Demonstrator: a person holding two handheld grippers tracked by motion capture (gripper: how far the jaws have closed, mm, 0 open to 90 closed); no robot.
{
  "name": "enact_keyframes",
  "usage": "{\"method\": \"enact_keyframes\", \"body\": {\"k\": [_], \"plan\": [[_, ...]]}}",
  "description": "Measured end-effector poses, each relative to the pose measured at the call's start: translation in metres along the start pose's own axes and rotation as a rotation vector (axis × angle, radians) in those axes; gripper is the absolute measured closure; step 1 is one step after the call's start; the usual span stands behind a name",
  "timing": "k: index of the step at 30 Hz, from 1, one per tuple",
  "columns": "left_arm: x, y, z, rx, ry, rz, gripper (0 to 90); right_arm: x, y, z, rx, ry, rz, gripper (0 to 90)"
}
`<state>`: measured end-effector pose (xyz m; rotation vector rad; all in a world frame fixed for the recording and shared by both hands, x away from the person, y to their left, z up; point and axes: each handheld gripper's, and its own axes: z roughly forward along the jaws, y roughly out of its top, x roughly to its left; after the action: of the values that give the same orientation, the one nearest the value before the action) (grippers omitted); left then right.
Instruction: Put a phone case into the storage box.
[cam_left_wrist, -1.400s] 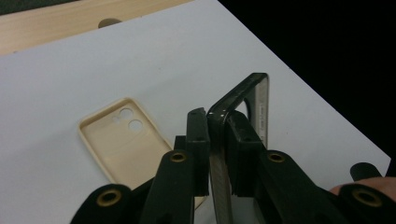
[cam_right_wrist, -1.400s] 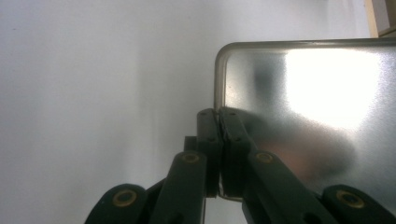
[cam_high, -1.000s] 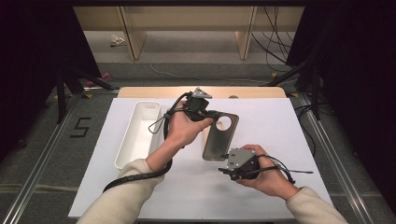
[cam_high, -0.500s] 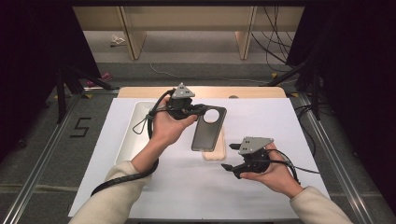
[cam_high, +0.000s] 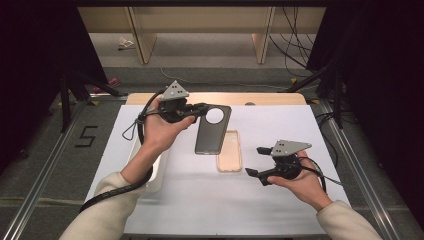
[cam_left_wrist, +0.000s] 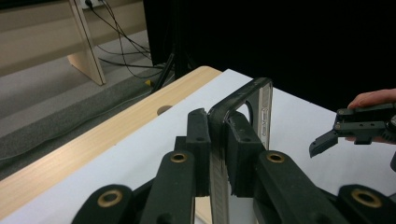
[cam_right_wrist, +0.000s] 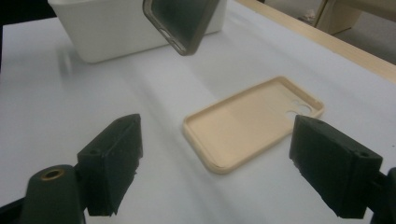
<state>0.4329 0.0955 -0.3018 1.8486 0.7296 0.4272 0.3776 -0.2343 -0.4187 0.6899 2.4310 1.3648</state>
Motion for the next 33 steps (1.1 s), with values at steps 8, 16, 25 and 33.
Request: {"method": "enact_keyframes", "body": {"k": [8, 16, 25, 33], "plan": [[0.01, 0.006, -0.013, -0.023, 0.009, 0.012, 80.5, -0.006, -0.006, -0.008, -0.02, -0.016, 0.021, 16.9], [0.02, 0.008, -0.023, -0.046, 0.029, 0.027, 80.5, -0.009, -0.01, -0.017, -0.036, -0.037, 0.046, 16.9], [0.034, 0.006, -0.034, -0.053, 0.061, 0.039, 80.5, -0.01, -0.013, -0.019, -0.043, -0.042, 0.058, 16.8], [0.044, 0.006, -0.041, -0.059, 0.077, 0.042, 80.5, -0.011, -0.013, -0.021, -0.051, -0.046, 0.065, 16.8]]}}
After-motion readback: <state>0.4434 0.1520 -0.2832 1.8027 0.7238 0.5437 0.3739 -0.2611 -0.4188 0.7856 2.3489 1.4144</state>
